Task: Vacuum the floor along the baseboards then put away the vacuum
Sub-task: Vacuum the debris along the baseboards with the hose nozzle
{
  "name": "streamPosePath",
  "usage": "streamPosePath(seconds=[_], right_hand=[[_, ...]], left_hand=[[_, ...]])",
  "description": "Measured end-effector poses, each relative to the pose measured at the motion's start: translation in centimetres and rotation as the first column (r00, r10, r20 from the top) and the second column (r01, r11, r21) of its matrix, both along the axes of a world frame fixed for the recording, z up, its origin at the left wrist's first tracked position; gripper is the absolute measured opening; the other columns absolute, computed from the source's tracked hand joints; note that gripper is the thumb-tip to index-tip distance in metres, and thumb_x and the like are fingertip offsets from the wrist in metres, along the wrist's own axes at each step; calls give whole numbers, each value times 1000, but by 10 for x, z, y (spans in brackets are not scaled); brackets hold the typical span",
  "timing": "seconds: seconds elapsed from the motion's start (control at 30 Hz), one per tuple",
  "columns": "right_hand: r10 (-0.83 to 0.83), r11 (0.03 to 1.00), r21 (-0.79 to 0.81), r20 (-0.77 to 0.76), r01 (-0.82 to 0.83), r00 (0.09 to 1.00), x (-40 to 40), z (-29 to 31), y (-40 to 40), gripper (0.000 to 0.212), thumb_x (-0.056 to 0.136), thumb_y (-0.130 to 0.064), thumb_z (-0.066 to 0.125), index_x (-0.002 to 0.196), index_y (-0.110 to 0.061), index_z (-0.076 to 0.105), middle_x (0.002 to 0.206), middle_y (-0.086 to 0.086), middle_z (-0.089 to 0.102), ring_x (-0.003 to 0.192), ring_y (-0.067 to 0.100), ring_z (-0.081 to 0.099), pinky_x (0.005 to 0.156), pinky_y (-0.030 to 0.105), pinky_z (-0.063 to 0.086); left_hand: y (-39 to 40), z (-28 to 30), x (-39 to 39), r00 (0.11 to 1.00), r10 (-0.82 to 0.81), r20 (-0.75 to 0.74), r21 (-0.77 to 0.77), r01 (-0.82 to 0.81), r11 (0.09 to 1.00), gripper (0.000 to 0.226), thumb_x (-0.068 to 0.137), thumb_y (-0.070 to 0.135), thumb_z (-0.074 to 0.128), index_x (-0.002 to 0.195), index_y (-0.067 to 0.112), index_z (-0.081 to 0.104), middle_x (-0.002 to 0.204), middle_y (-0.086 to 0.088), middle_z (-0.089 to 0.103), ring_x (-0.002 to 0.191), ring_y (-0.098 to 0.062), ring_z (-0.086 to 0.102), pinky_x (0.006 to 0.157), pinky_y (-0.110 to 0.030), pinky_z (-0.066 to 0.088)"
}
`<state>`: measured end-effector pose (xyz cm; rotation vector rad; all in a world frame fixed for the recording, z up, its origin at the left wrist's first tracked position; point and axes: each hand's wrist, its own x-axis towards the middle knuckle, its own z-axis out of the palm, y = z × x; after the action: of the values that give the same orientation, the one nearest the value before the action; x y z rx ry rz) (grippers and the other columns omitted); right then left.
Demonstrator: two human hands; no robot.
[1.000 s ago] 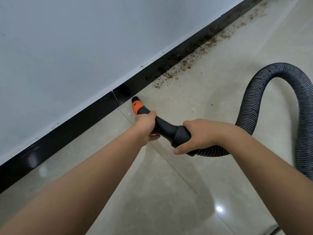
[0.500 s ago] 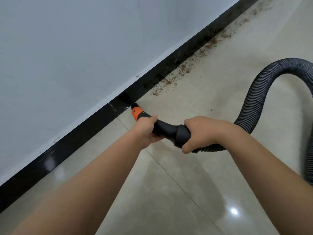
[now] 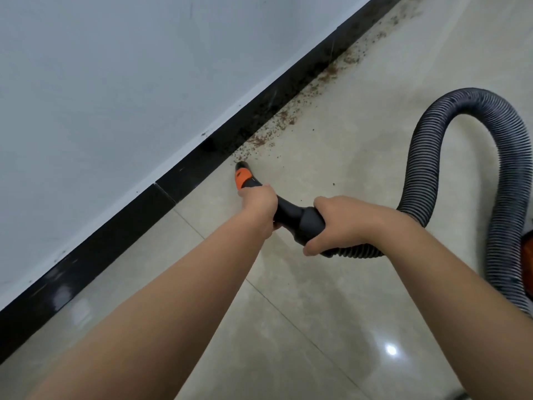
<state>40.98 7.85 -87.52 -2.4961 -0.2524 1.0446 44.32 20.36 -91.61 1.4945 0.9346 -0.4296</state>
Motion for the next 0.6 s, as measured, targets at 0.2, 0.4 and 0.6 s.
streamPosePath(seconds=[0.2,0.4,0.6], right_hand=[[18,992,-120,-94,-29,995,-4,14,-17,35,69,-35,75,92,-18,54,76,-4,65,77,16,66,69,31,53],[24,990,-134,-101,-38,995,4,11,-4,32,68,-31,74,90,-19,54,67,-8,63,65,11,62,63,27,51],[-46,995,-87,-74,40,996,8,-5,20,35,69,-31,73,92,-18,50,71,-7,64,67,10,60,61,27,50]], left_hand=[[-25,-9,-16,988,155,-18,-21,-155,988,58,98,29,36,147,16,8,144,-15,34,126,-37,41,103,-49,39],[-15,-10,-22,982,190,15,-61,-189,980,63,99,30,35,149,21,-3,145,-11,35,125,-34,43,105,-44,38],[2,-10,-17,940,314,135,-95,-303,948,59,99,25,39,148,28,8,137,-7,45,114,-26,50,82,-27,34]])
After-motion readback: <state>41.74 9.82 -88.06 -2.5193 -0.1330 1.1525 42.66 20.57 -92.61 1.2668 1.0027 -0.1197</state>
